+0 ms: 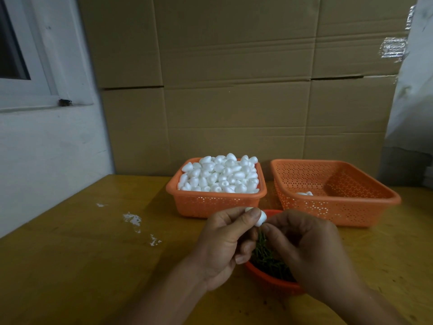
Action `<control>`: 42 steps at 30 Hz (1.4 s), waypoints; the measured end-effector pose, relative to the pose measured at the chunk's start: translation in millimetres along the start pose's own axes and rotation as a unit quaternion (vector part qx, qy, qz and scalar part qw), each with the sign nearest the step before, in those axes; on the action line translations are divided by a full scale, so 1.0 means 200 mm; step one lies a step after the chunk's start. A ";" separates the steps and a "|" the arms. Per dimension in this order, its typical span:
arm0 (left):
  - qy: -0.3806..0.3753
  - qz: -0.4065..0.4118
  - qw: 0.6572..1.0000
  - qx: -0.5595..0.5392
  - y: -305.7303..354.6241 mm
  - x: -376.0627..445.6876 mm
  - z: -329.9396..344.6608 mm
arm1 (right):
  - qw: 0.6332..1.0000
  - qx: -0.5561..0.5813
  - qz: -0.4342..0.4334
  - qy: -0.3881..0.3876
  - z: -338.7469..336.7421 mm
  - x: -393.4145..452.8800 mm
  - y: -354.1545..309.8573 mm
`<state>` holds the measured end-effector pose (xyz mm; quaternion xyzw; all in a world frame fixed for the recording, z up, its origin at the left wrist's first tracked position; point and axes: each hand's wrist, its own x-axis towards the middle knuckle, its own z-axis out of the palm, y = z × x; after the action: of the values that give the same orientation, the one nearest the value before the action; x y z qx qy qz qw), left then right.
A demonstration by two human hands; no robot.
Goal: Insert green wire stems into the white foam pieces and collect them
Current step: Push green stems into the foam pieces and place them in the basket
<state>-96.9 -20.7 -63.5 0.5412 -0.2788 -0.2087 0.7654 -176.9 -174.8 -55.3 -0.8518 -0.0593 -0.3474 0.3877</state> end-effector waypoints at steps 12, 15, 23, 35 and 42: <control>-0.001 0.049 0.997 0.063 0.00 0.00 0.02 | 1.000 0.018 -0.013 0.019 0.01 0.00 -0.01; 0.006 0.066 0.993 0.093 0.00 0.00 0.03 | 0.999 0.032 -0.011 0.011 0.01 0.00 -0.01; 0.041 0.131 0.974 0.178 -0.03 0.00 0.04 | 0.999 0.041 -0.014 0.015 0.02 -0.01 -0.02; 0.031 0.157 0.963 0.218 -0.04 0.00 0.03 | 0.996 0.084 -0.007 -0.008 0.02 -0.01 -0.02; 0.014 0.151 0.969 0.194 -0.02 0.00 0.02 | 0.996 0.094 -0.003 0.007 0.02 -0.02 -0.04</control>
<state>-100.0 -24.8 -66.5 0.6339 -0.3816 -0.0256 0.6722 -181.0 -166.9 -55.2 -0.8089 -0.0915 -0.3472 0.4655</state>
